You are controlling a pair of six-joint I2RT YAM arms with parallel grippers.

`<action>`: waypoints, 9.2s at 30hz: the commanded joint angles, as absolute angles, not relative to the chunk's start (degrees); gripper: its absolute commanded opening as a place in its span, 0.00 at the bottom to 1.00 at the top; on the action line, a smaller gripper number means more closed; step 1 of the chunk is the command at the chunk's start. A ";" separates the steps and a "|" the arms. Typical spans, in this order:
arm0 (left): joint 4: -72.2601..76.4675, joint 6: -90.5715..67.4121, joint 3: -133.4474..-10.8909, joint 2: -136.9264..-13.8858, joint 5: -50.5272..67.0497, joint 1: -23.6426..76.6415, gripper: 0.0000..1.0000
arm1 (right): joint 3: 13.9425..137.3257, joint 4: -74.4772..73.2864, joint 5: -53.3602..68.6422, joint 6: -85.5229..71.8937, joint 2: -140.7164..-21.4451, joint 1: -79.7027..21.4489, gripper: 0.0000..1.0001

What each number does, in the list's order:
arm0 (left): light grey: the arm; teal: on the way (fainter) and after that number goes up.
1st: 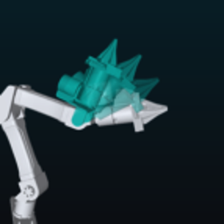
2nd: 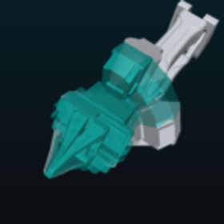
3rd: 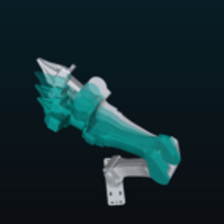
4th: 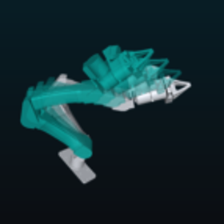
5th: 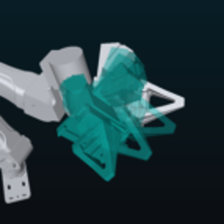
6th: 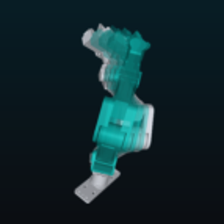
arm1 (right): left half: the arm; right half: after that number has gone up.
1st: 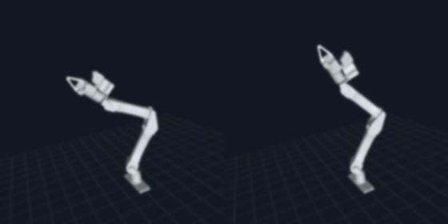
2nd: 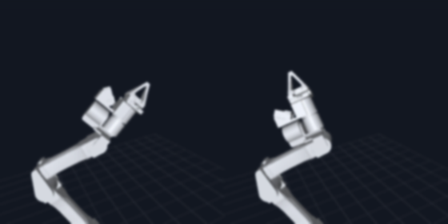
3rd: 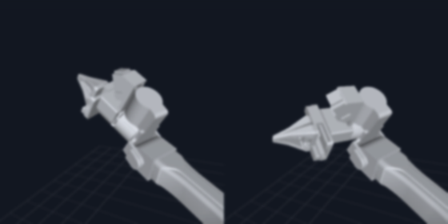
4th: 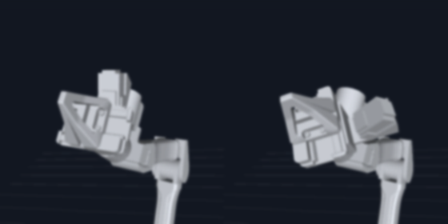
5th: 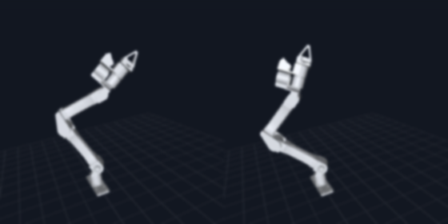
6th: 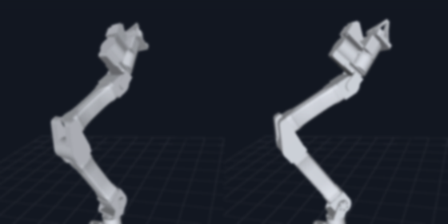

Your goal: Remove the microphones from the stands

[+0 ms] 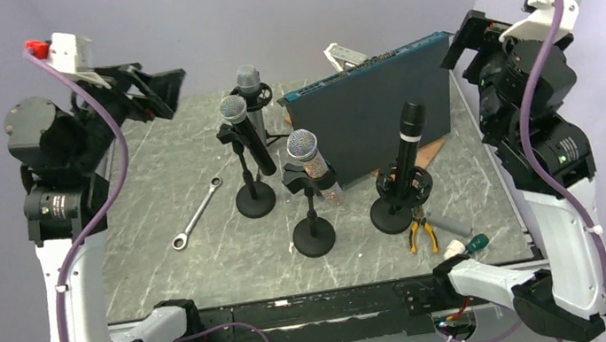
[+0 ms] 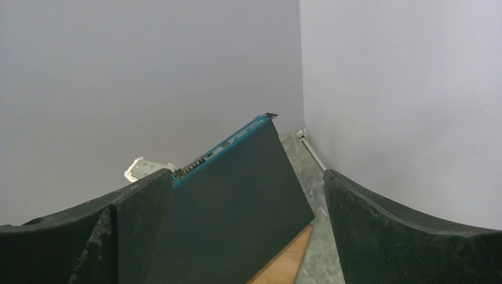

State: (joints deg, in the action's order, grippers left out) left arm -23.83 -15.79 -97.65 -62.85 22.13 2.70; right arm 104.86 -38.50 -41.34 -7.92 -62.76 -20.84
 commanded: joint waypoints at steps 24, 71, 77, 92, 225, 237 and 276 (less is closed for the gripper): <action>-3.95 -14.50 -71.27 -51.89 42.33 28.73 0.97 | 81.90 -48.46 2.22 -14.58 -37.16 -20.91 1.00; -4.65 -16.15 -70.17 -51.23 28.53 34.78 0.99 | 72.73 -30.27 9.38 -13.79 -40.76 -20.91 0.19; -6.34 -11.11 -79.46 -56.56 26.32 41.37 0.98 | 76.35 -27.28 10.82 -13.67 -42.42 -20.88 0.13; -13.01 -7.45 -100.37 -78.04 17.32 54.74 0.96 | 73.30 -6.73 20.82 -21.82 -42.88 -20.88 0.06; -35.18 -7.05 -102.07 -129.74 26.08 -5.26 0.26 | 75.10 -48.69 -17.14 -19.88 -42.39 -20.87 1.00; -36.14 -6.16 -101.48 -127.10 22.17 -5.01 0.50 | 75.77 -48.13 -14.92 -18.94 -41.94 -20.91 1.00; -21.97 -7.99 -93.67 -65.00 17.51 15.53 0.93 | 71.66 -49.01 -5.23 -18.03 -39.11 -20.92 1.00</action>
State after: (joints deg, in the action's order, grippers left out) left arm -24.18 -12.16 -88.79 -65.91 16.58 5.26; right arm 72.01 -48.77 -9.82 -17.54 -39.40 -20.78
